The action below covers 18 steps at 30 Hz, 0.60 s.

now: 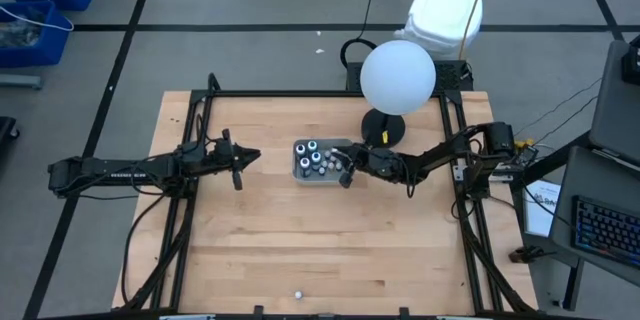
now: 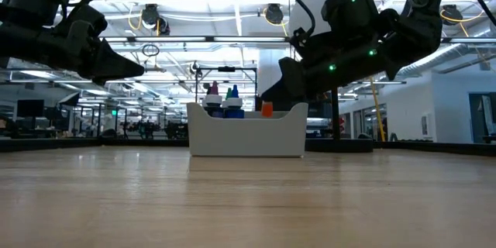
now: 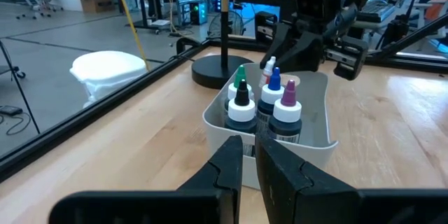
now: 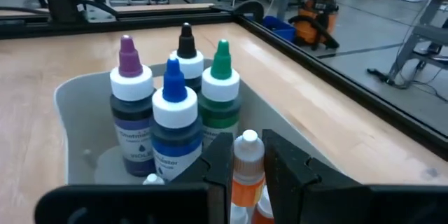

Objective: Pick & Place food coloring
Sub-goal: Put the small yellow food coloring bottle into the gray bin

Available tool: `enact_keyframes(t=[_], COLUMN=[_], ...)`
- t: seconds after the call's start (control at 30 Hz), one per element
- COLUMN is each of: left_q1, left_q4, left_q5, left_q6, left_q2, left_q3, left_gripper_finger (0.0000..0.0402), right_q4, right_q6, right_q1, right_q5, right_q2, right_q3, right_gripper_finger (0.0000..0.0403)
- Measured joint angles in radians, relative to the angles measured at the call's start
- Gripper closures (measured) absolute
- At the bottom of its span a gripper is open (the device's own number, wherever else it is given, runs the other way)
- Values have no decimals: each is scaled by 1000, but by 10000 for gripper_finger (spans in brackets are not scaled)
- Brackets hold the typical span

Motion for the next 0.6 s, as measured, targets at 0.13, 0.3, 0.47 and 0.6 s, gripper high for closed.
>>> enact_keyframes(t=[0.13, 0.3, 0.47, 0.6], left_q1=[0, 0, 0, 0], left_q4=[-1, -7, -7, -7], left_q5=[0, 0, 0, 0], left_q6=[0, 0, 0, 0], left_q2=[0, 0, 0, 0], left_q3=[0, 0, 0, 0], left_gripper_finger=[355, 355, 355, 355], right_q4=[-18, -61, -72, -73], right_q6=[41, 66, 68, 68], right_q1=[0, 3, 3, 3], right_q5=[0, 1, 1, 1], right_q2=[0, 0, 0, 0], right_q3=[0, 0, 0, 0], right_gripper_finger=[355, 355, 355, 355])
